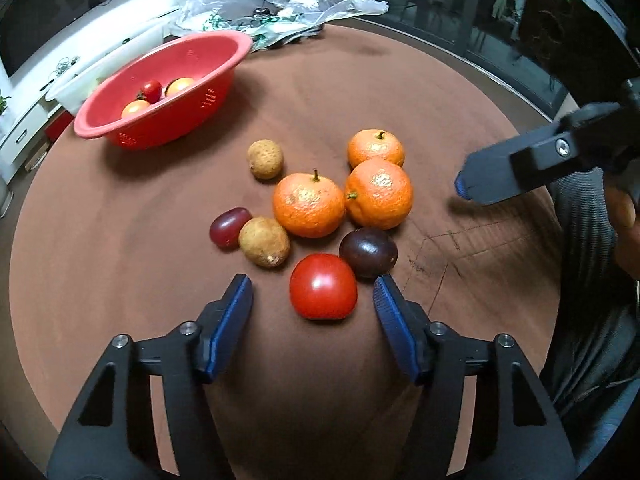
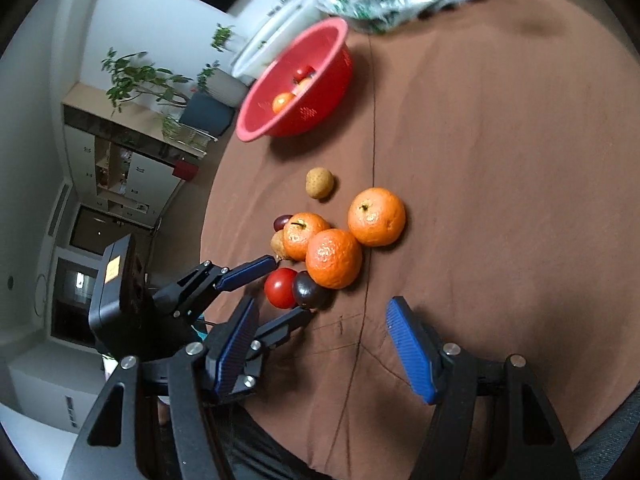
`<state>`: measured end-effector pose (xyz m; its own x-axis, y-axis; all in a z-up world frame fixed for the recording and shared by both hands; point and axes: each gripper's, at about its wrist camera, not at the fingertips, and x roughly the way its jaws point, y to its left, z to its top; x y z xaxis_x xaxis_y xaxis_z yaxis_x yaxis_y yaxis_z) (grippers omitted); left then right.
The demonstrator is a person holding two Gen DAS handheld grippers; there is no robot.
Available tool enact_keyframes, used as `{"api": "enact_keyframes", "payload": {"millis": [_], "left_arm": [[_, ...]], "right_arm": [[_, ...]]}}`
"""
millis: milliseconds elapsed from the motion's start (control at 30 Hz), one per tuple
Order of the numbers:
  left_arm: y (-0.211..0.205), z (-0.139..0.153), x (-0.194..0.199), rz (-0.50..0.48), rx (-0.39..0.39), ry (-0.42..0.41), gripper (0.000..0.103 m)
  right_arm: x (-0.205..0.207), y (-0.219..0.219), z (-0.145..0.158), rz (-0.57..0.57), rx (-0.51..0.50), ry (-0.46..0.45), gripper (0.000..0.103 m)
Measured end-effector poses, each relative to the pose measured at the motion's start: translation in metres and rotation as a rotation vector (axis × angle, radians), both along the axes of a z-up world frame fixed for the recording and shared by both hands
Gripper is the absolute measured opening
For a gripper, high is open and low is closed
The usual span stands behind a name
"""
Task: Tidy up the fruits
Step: 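Move both grippers back to the fruit pile, then grasp an orange with the right gripper while the left gripper grasps a red tomato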
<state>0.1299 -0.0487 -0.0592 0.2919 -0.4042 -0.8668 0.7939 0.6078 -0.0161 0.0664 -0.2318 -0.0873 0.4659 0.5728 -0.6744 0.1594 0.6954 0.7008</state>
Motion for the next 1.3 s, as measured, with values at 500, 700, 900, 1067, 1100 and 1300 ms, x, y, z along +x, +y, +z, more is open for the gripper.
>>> {"api": "enact_keyframes", "payload": {"millis": [500, 700, 900, 1067, 1100, 1300], "left_arm": [[0.005, 0.000, 0.009, -0.021, -0.074, 0.058, 0.036], [0.009, 0.001, 0.016, -0.014, -0.085, 0.056, 0.041], [0.004, 0.002, 0.016, -0.059, -0.075, 0.067, 0.041], [0.005, -0.001, 0.020, -0.060, -0.084, 0.084, 0.041], [0.006, -0.001, 0.020, -0.057, -0.088, 0.085, 0.041], [0.005, -0.002, 0.018, -0.042, -0.088, 0.081, 0.040]], "right_arm": [[0.036, 0.000, -0.014, -0.042, 0.048, 0.127, 0.069], [0.039, 0.001, -0.017, -0.047, 0.041, 0.142, 0.057], [0.043, -0.003, -0.025, -0.040, 0.049, 0.167, 0.048], [0.041, -0.006, -0.026, -0.041, 0.046, 0.162, 0.041], [0.041, -0.008, -0.027, -0.041, 0.053, 0.160, 0.040], [0.037, -0.010, -0.028, -0.038, 0.054, 0.146, 0.039]]}}
